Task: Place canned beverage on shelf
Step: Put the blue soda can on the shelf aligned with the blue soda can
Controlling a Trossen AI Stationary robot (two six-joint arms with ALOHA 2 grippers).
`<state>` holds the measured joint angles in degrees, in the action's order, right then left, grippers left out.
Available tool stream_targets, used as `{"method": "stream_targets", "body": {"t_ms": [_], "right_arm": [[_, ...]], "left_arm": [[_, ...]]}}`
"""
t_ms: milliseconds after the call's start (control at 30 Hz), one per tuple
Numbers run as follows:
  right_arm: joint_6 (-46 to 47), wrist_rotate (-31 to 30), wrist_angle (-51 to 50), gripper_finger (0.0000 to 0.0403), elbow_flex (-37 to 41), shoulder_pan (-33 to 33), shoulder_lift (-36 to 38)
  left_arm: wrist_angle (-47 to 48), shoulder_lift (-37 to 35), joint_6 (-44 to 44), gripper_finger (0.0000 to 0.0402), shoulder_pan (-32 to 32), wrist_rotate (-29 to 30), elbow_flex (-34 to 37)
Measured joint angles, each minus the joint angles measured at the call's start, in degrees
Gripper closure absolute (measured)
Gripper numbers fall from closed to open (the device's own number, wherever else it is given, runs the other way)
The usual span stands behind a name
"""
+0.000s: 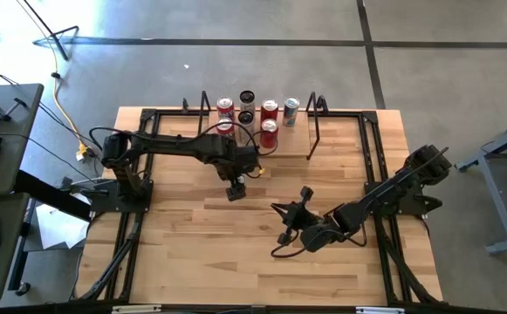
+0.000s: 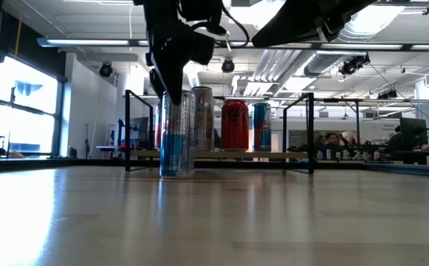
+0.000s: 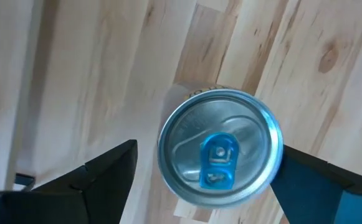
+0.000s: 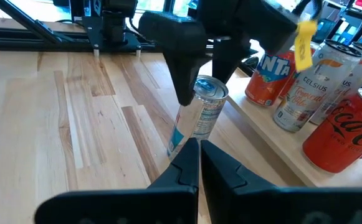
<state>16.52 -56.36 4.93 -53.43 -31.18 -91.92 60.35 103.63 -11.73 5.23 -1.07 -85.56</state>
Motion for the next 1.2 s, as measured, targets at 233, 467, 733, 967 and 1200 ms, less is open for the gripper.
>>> {"method": "stream_targets", "body": {"t_ms": [233, 467, 733, 967, 1200], "right_arm": [[-0.05, 0.27, 0.0, 0.0403, 0.0, 0.08, 0.0], [-4.17, 3.91, 0.02, 0.0403, 0.0, 1.8, 0.0], [-13.82, 4.39, 0.97, 0.0403, -0.02, 2.76, 0.02], [-3.4, 6.46, 1.67, 0.0403, -0.13, 5.84, -1.93], [0.71, 0.71, 7.87, 0.0403, -0.09, 5.55, -11.55]], "left_arm": [[-0.26, -3.67, 0.49, 0.0074, -0.15, 2.51, -0.05], [-2.84, -10.94, 1.85, 0.0074, -1.01, 11.57, 1.38], [-22.51, -25.11, 7.43, 0.0074, -3.78, 13.67, 19.28], [-47.42, -40.34, 9.62, 0.0074, -5.31, 10.37, 43.41], [-75.88, -49.64, 10.4, 0.0074, -5.31, 5.19, 65.28]]}}
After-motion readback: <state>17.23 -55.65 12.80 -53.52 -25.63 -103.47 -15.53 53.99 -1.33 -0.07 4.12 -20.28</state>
